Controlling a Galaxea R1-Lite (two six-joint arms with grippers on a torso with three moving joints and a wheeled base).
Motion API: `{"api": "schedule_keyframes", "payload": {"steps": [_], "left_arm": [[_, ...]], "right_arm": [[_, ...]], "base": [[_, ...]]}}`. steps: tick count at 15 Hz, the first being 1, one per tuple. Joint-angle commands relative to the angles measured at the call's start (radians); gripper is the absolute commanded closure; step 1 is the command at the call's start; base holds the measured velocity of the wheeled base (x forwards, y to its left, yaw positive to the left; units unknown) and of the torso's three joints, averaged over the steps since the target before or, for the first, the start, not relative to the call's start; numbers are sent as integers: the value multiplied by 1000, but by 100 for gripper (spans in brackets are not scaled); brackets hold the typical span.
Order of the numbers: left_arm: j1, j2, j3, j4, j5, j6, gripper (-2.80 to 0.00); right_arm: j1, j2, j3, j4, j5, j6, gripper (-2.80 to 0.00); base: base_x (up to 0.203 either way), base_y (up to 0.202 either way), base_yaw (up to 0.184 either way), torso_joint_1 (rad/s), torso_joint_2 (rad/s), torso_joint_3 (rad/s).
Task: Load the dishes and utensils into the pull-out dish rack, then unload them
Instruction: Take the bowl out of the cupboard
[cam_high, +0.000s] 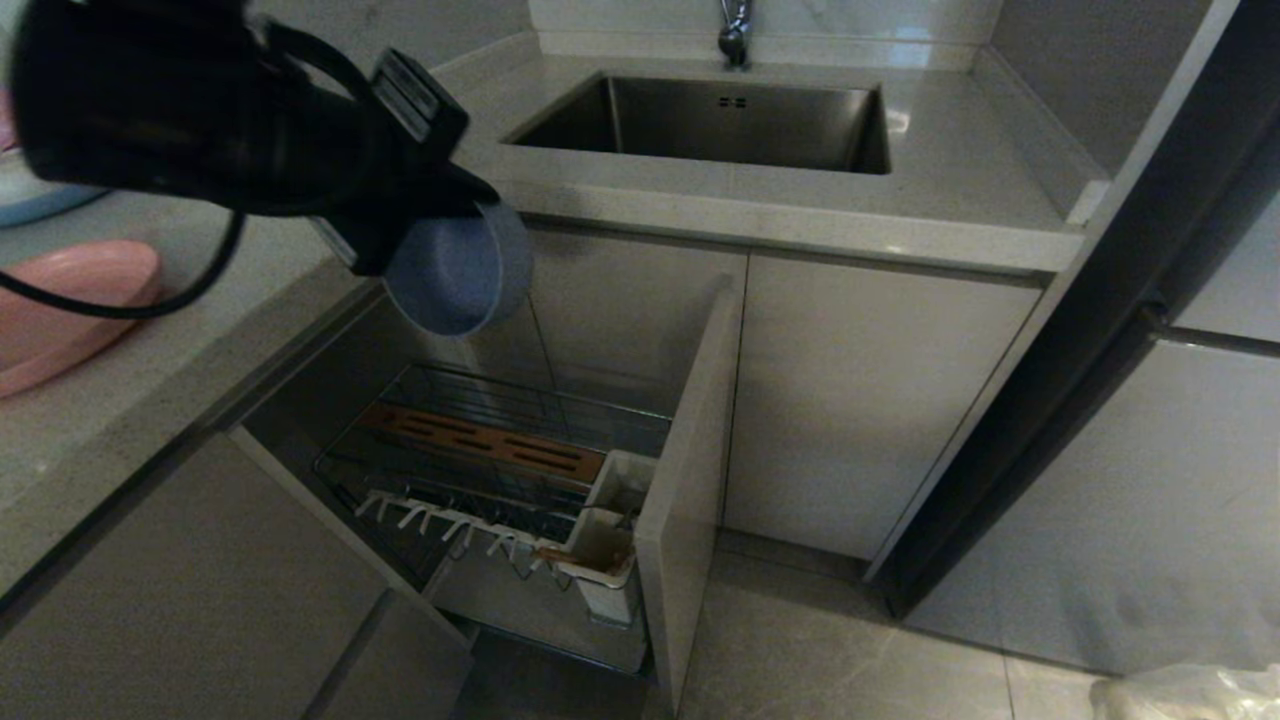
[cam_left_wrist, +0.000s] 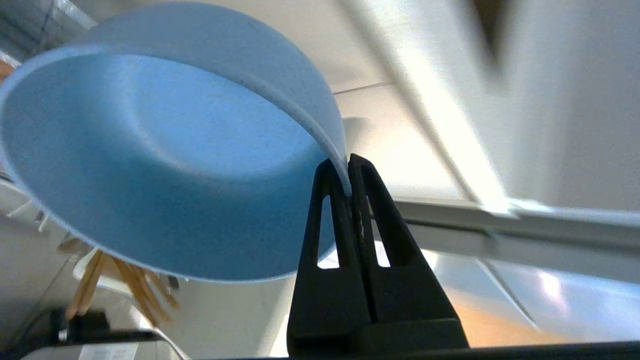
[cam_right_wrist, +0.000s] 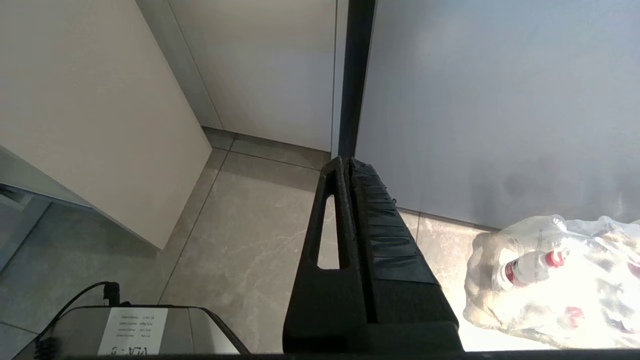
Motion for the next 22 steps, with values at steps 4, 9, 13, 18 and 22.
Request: {"api": "schedule_keyframes", "payload": {"steps": [4,9,13,18,22], "left_arm": [[159,-267,-57,87,15,230,0],[522,-319,-102,221,8,498,0],[737,-243,-96,294,10,649,0],[858,-75,-130,306,9,669,0],[898,-3,-149,336,-27,676,0]], "right_arm": [[0,0,0,1,0,-1,0],[0,0,0,1,0,0,0],[1,0,0,1,0,-1,0],[0,0,0,1,0,0,0],[0,0,0,1,0,0,0]], "base": [[0,0,0,0,0,0],[0,0,0,0,0,0],[0,0,0,0,0,0],[0,0,0,0,0,0],[0,0,0,0,0,0]]}}
